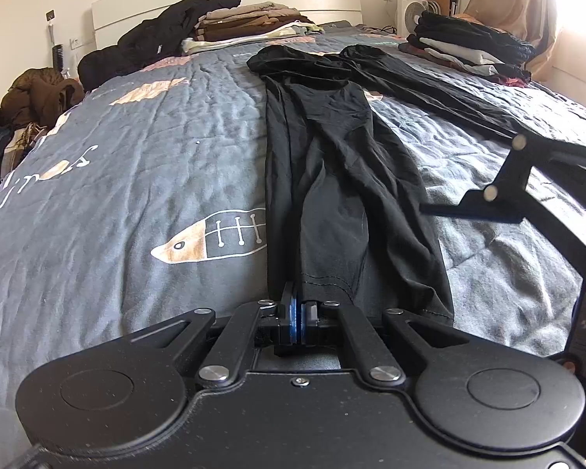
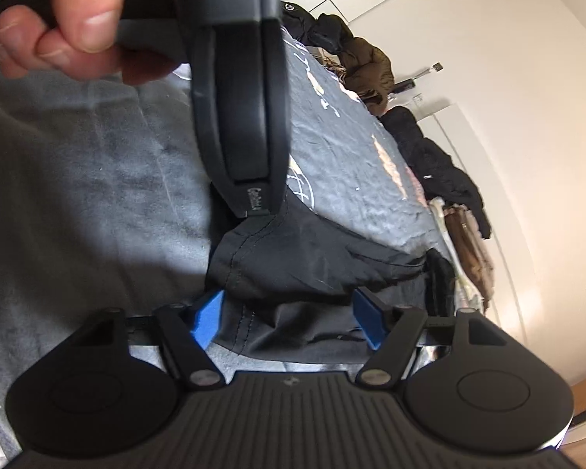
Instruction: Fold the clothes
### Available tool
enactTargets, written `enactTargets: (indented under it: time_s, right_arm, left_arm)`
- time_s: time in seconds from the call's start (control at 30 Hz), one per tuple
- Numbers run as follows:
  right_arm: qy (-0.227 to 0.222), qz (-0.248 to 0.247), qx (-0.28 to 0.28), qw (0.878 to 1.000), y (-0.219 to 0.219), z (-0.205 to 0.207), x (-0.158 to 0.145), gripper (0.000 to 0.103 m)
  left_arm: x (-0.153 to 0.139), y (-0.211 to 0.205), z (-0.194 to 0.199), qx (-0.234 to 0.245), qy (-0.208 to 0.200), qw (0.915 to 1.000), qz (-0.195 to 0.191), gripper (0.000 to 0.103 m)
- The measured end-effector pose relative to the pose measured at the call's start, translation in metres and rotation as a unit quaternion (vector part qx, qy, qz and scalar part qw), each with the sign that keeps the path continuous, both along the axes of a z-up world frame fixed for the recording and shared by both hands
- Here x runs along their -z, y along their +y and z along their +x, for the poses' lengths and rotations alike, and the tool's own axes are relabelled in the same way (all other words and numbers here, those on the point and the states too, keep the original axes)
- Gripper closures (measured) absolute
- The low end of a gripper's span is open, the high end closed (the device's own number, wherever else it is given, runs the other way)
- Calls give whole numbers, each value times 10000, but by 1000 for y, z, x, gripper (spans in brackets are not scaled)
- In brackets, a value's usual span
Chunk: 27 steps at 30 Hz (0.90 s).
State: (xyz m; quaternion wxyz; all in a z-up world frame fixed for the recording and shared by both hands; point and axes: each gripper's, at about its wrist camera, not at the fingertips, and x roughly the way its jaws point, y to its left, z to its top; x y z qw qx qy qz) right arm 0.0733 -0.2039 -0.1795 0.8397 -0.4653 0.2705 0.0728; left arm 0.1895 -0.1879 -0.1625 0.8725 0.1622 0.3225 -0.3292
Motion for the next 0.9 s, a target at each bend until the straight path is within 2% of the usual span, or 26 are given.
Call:
enactTargets:
  time_s: [0.03,0.07,0.1,0.17,0.2,0.3,0.4,0.47,0.6,0.7,0.77,0.83,0.9]
  right_arm:
    - [47,24,46,10000,-2,1,0,67]
    - [94,47,92,9999,-4,2,0,78]
    - [141,70,138,9998,-6,3,0,96]
    - [214,219,276,9992,-13,3,-2,101]
    - [311,469,358,9978,-17,3,-6,103]
    - [621,1277,599,9880,-33,2,-18,103]
    - [946,2138,823,9688,-51,4,-31,103]
    - [1006,2483,911,9591,-58,0,-34,103]
    - [939,2426,932,9611,-56,-4,-31,102]
    - [886,2371,945,9628,-54,-7,-29,98]
    - [871,2303,867,9653,-51,-7,-25,90]
    - [823,2096,765,9713,-47,-5,-21,69]
    - [724,1871,682,9773,-42,-6,-17,58]
  left_arm:
    - [0,0,0,-6,4,10000,-9,101]
    - [0,0,1,-11,13,10000,-18,101]
    - [0,0,1,-13,16,10000,-23,101]
    - [-1,0,1,-13,20,10000,-29,101]
    - [-1,1,1,-9,25,10000,-35,101]
    - [-1,1,1,6,43,10000,-37,101]
    - [-1,0,0,34,56,10000,-5,101]
    - [0,-1,-1,46,22,10000,45,101]
    - [6,-5,-3,78,-86,9997,236,101]
    - [9,-7,-6,154,-228,9990,344,100]
    - [9,-8,-6,157,-226,9990,350,100]
    - [9,-7,-6,144,-205,9991,344,100]
    - [9,-7,-5,135,-197,9991,340,100]
